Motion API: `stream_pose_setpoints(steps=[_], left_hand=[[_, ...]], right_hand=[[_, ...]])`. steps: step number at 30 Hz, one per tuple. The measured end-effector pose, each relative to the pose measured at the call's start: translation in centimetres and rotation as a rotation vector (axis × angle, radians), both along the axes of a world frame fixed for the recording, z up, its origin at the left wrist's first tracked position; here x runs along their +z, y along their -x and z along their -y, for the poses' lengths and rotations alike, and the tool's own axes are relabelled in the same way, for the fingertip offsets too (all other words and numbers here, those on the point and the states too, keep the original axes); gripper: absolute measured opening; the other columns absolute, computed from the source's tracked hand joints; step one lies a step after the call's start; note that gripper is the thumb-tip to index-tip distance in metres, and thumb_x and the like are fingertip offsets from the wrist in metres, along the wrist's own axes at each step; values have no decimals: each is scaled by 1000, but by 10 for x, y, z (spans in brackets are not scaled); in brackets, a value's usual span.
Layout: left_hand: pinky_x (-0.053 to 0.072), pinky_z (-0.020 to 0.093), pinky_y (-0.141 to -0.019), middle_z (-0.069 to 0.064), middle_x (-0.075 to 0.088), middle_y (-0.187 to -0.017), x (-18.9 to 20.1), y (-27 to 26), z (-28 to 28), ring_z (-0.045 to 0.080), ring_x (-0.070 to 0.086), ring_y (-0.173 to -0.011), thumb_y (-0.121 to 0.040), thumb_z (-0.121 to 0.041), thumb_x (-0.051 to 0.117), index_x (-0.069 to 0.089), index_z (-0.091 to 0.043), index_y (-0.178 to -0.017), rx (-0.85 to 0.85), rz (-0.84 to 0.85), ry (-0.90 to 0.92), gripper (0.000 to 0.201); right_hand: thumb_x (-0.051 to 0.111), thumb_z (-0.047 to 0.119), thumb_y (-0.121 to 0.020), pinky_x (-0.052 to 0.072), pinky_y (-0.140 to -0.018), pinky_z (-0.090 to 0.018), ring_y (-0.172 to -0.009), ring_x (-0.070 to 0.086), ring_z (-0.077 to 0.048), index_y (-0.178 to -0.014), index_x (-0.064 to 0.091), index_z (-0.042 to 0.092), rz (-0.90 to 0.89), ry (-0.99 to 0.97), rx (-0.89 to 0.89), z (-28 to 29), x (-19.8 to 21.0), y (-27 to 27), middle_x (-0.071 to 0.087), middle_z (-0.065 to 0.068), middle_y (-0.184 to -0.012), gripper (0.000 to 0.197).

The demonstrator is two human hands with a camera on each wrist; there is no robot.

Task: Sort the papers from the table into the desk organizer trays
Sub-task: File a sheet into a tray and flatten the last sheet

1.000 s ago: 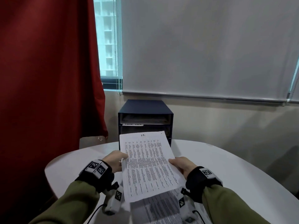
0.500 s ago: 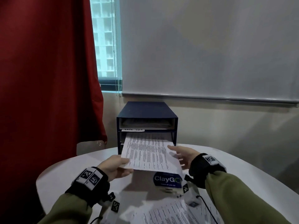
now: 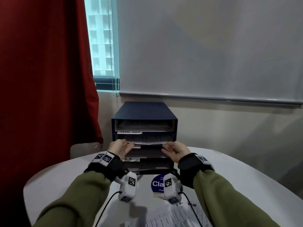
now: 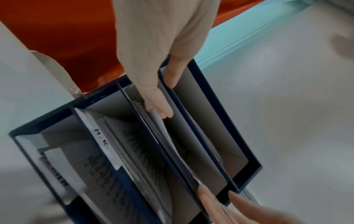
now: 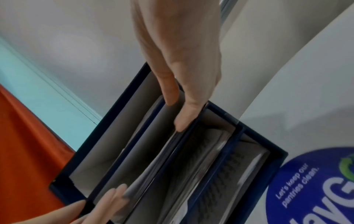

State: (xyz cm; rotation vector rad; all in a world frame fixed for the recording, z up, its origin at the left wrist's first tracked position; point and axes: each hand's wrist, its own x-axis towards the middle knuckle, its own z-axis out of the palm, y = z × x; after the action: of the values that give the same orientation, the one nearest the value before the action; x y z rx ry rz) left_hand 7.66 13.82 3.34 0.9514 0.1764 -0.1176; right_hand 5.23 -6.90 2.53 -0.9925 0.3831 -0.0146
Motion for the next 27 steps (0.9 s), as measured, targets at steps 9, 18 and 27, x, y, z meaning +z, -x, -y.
stream_pose_setpoints(steps=[9,18,27], left_hand=[[45,23,-58,7,64,-96,-40,55,-2,15,56,-70,-92,-10,53,63,-14,-96,-313,109,-992,12],[43,19,-62,0,56,-80,-71,137,0,12,53,-71,-82,-13,69,57,-10,-121,-762,32,-1628,41],[57,25,-60,4,51,-70,-64,151,-13,11,56,-60,-89,-5,59,50,-12,-67,-603,317,-1197,24]], right_hand=[[55,14,-94,56,-71,-36,-81,65,-25,-113,61,5,-130,562,282,23,-23,75,67,-10,-90,22],[50,14,-93,54,-48,-30,-62,64,-28,-82,61,0,-606,984,629,64,-61,185,63,-13,-71,20],[71,3,-76,50,-46,-19,-70,54,-18,-83,58,11,-497,1044,395,73,-62,222,54,-4,-77,17]])
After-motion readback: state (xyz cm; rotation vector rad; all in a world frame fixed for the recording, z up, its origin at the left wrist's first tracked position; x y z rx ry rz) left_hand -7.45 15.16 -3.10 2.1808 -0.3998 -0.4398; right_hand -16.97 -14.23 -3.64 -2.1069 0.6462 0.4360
